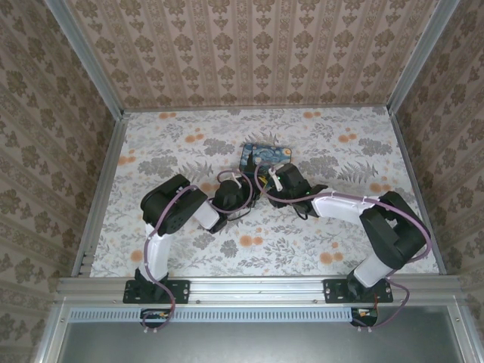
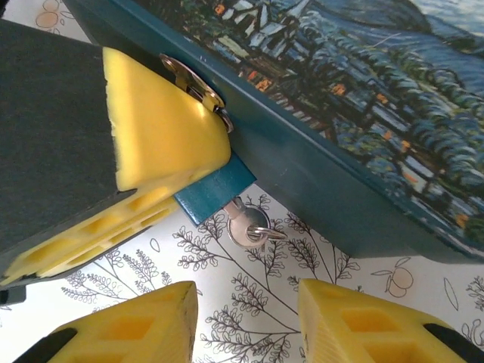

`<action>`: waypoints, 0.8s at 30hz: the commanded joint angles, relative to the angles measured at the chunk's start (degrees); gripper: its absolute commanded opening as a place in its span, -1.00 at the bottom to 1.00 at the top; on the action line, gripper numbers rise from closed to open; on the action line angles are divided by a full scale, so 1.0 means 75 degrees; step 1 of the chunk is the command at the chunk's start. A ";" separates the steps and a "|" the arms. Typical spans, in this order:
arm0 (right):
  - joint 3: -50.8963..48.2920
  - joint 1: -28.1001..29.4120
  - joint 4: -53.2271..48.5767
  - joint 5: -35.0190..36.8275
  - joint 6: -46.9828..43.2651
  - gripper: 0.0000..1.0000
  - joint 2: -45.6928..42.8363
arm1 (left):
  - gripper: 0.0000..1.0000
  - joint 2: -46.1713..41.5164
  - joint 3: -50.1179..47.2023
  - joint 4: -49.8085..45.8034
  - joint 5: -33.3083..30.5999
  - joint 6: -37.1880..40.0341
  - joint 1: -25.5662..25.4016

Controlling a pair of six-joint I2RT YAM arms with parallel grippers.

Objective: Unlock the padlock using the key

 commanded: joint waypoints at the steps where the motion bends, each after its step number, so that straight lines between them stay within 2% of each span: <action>1: 0.0326 0.0067 -0.0115 0.0328 -0.0235 -0.20 0.0247 | -1.00 -0.0305 -0.0051 0.0398 0.0099 -0.0101 0.0016; 9: 0.0687 0.0070 -0.0138 0.0521 -0.0296 -0.31 0.0464 | -1.00 -0.0308 -0.0088 0.0400 0.0112 -0.0124 -0.0024; 13: 0.0891 0.0068 -0.0205 0.0414 -0.0296 -0.52 0.0541 | -1.00 -0.0281 -0.0134 0.0398 0.0101 -0.0150 -0.0083; 20: 0.0904 -0.0075 -0.0260 -0.0283 -0.0062 -0.96 0.0543 | -1.00 -0.0340 -0.0147 0.0398 0.0066 -0.0165 -0.0154; 24: 0.0681 -0.0396 -0.0134 -0.1122 0.0321 -1.00 0.0295 | -1.00 -0.0413 -0.0196 0.0398 0.0024 -0.0162 -0.0157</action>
